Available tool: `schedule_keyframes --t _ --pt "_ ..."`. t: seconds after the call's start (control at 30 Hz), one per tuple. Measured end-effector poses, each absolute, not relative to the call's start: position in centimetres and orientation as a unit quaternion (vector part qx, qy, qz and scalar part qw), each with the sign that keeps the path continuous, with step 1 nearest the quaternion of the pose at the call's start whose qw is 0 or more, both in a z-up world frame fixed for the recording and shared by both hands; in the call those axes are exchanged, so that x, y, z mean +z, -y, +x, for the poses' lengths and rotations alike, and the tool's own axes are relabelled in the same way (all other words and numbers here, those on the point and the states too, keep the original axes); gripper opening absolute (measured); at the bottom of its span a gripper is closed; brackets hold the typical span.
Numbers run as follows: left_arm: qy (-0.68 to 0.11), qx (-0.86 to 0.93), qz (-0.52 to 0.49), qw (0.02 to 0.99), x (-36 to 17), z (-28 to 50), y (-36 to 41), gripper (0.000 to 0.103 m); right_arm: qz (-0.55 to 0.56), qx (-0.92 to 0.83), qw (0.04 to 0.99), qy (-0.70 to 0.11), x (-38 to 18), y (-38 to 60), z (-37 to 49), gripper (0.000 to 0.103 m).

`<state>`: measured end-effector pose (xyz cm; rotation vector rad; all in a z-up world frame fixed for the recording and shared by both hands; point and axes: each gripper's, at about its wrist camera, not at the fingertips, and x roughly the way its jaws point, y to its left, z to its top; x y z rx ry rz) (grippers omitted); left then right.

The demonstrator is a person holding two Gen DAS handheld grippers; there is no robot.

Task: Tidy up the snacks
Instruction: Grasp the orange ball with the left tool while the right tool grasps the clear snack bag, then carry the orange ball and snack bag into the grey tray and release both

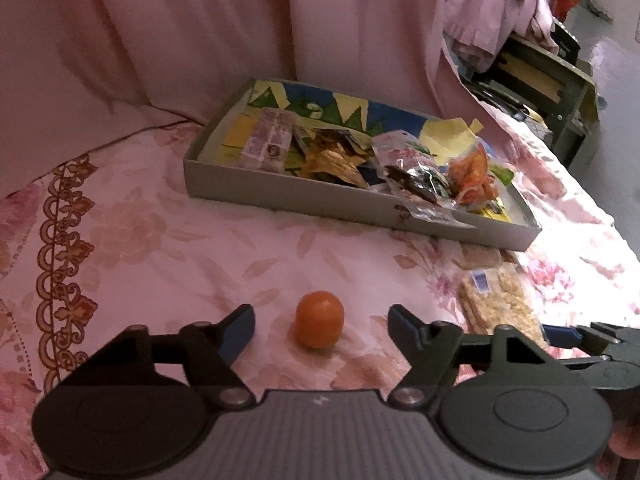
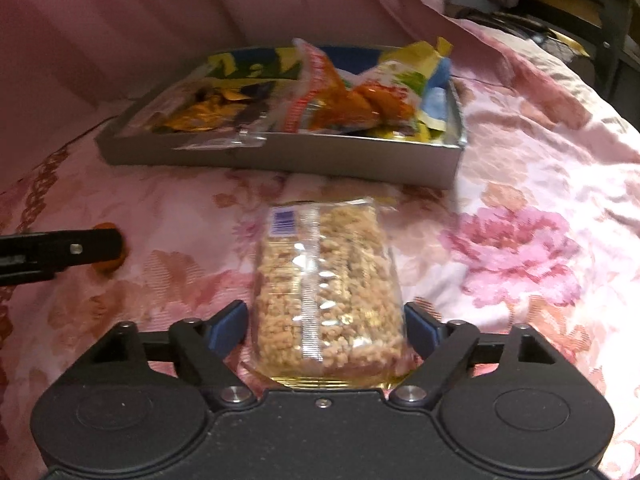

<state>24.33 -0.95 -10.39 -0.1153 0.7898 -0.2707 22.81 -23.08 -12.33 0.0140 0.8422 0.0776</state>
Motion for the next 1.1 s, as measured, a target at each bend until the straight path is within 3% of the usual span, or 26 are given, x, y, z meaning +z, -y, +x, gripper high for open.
schedule_keyframes --t 0.17,0.4,0.47,0.6,1.1 --pt "-0.385 -0.132 -0.038 0.912 -10.7 24.3 1.3 0.05 0.005 0.039 0.913 -0.405 -12.5 22.9 23.0 0.084" --pt "-0.386 -0.136 -0.032 0.912 -10.8 24.3 1.5 0.03 0.007 0.035 0.919 -0.393 -12.7 22.9 23.0 0.086" --pt "-0.385 -0.136 -0.024 0.913 -10.8 24.2 1.6 0.03 0.001 0.034 0.919 -0.392 -12.7 22.7 22.9 0.085" --pt "-0.382 -0.139 -0.008 0.913 -10.7 23.9 2.1 0.029 -0.01 0.043 0.921 -0.388 -12.5 22.1 22.6 0.074" --pt "-0.35 -0.112 -0.008 0.93 -9.2 23.7 1.7 0.029 -0.199 0.119 0.922 -0.31 -12.4 15.6 19.4 0.073"
